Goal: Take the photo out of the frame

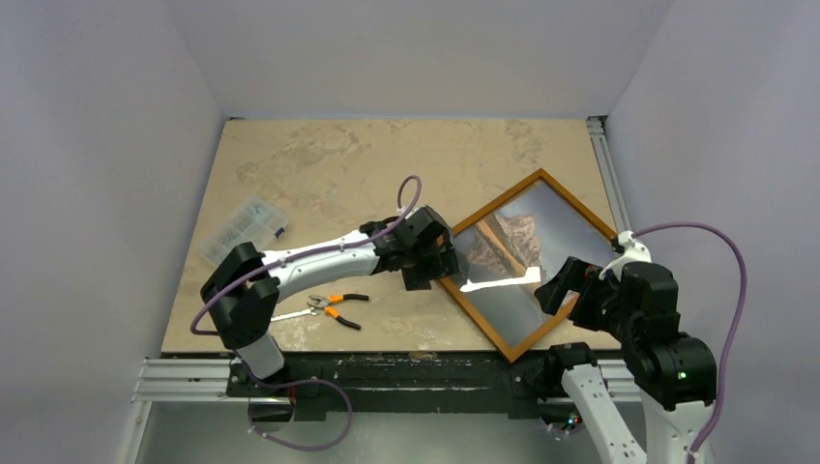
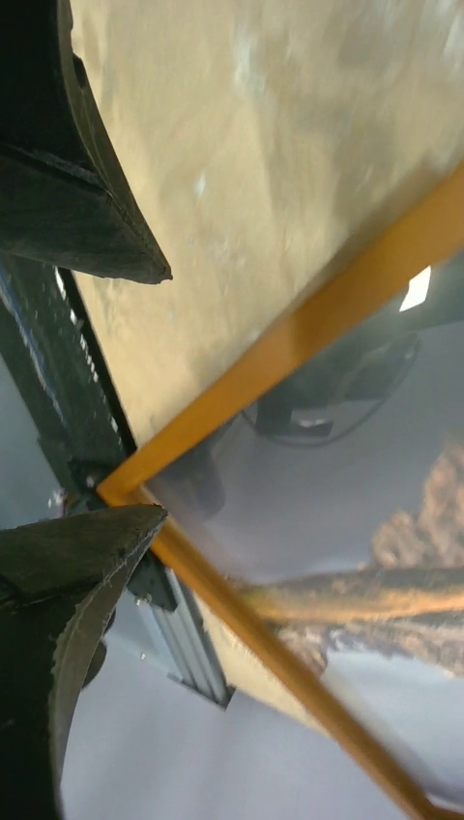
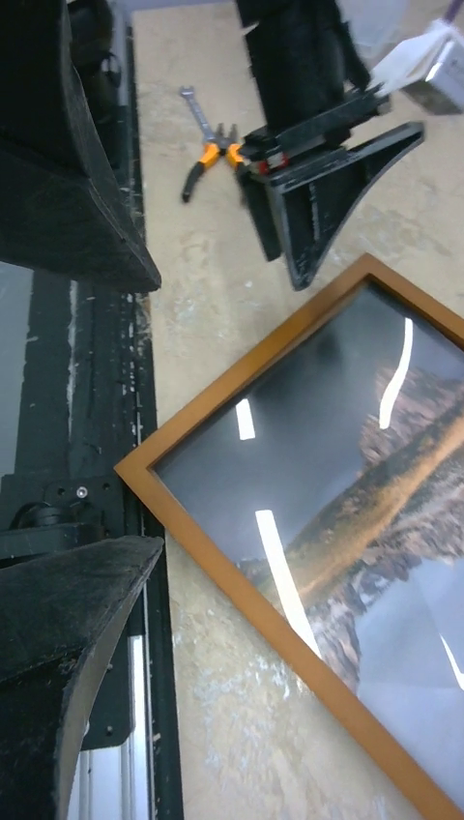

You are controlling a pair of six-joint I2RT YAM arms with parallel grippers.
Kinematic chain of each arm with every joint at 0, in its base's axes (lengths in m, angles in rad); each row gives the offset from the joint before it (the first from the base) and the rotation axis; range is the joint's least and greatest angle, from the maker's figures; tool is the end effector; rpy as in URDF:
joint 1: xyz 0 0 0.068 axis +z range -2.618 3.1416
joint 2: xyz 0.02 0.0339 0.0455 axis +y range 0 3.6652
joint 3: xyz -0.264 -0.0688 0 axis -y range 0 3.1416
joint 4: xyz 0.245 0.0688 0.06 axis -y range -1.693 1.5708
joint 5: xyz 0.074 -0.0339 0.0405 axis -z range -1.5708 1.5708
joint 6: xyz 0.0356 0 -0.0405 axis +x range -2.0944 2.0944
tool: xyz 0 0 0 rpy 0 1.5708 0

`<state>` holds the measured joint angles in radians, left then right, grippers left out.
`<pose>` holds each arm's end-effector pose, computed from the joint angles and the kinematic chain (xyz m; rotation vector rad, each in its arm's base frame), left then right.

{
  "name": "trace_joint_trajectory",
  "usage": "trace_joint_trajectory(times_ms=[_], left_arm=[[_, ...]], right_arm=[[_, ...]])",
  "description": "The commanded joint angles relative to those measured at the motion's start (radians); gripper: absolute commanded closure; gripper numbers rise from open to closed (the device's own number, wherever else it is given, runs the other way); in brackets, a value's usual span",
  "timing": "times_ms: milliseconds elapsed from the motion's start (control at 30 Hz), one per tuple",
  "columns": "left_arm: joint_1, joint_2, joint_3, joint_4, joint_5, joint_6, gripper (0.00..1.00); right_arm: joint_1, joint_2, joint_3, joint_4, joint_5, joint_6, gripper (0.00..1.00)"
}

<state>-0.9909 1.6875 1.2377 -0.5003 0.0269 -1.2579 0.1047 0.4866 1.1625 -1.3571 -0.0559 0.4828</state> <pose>0.1971 -0.3027 0.2341 -0.3584 2.7587 -0.8209 0.0250 0.0046 0.3681 0.3983 2.2432 0.3754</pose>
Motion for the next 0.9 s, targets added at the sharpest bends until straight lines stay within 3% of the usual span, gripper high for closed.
trace_joint_trajectory(times_ms=[0, 133, 300, 400, 533, 667, 867], left_arm=[[0.113, -0.160, -0.110, 0.059, 0.050, 0.208, 0.18], [0.284, -0.382, -0.201, 0.058, 0.176, 0.353, 0.18], [0.455, -0.529, -0.166, -0.042, 0.308, 0.529, 0.17], [0.507, -0.549, -0.138, -0.068, 0.329, 0.573, 0.16], [0.553, -0.507, -0.107, -0.039, 0.399, 0.570, 0.16], [0.584, -0.452, -0.083, -0.012, 0.463, 0.579, 0.15], [0.641, -0.420, -0.093, -0.024, 0.503, 0.649, 0.16]], right_arm=[[-0.001, 0.066, -0.103, 0.080, -0.171, -0.112, 0.09], [0.001, 0.124, -0.199, 0.180, -0.219, -0.105, 0.17], [0.037, 0.240, -0.257, 0.301, -0.260, -0.065, 0.17], [0.239, 0.365, -0.260, 0.382, -0.114, 0.027, 0.15], [0.546, 0.646, -0.173, 0.424, 0.158, 0.091, 0.12], [0.657, 0.818, -0.111, 0.542, 0.257, 0.055, 0.15], [0.798, 1.039, -0.031, 0.668, 0.313, -0.096, 0.29]])
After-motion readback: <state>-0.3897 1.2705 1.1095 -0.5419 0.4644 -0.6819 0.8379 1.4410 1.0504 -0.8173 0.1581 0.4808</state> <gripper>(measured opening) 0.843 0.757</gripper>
